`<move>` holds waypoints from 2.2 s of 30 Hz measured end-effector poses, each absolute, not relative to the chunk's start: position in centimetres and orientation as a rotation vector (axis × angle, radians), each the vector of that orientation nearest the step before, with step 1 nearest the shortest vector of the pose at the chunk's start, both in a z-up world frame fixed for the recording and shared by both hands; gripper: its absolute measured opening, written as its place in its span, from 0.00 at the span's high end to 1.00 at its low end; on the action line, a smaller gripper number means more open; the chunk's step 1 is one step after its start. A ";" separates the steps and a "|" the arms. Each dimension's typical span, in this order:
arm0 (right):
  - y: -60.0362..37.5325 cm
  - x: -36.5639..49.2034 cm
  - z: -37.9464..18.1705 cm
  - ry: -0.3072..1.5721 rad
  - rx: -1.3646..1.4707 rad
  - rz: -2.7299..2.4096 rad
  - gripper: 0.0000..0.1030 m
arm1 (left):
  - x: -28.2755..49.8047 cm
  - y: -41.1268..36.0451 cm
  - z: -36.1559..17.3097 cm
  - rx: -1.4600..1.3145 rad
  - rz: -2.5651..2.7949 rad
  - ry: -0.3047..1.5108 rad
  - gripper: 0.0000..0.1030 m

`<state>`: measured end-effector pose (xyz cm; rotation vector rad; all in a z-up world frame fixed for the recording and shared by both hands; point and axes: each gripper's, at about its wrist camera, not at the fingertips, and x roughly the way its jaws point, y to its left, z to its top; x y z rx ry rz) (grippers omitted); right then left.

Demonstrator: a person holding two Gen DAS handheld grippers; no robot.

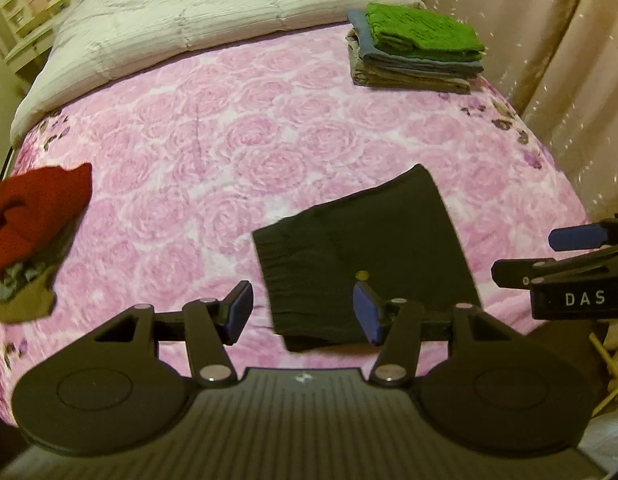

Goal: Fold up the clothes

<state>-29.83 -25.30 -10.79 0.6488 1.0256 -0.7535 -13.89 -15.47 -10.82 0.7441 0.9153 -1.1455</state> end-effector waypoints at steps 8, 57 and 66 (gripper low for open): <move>-26.7 -33.7 -10.7 1.047 0.570 -0.659 0.27 | -18.3 -14.0 -11.3 0.663 -1.014 0.964 0.49; -40.4 -37.9 -34.2 0.713 1.302 -0.626 0.00 | 2.3 -14.8 -37.7 -0.089 -1.094 1.595 0.29; -41.2 -37.0 -38.0 0.596 1.416 -0.595 0.01 | 3.6 -16.8 -41.9 -0.194 -1.157 1.735 0.29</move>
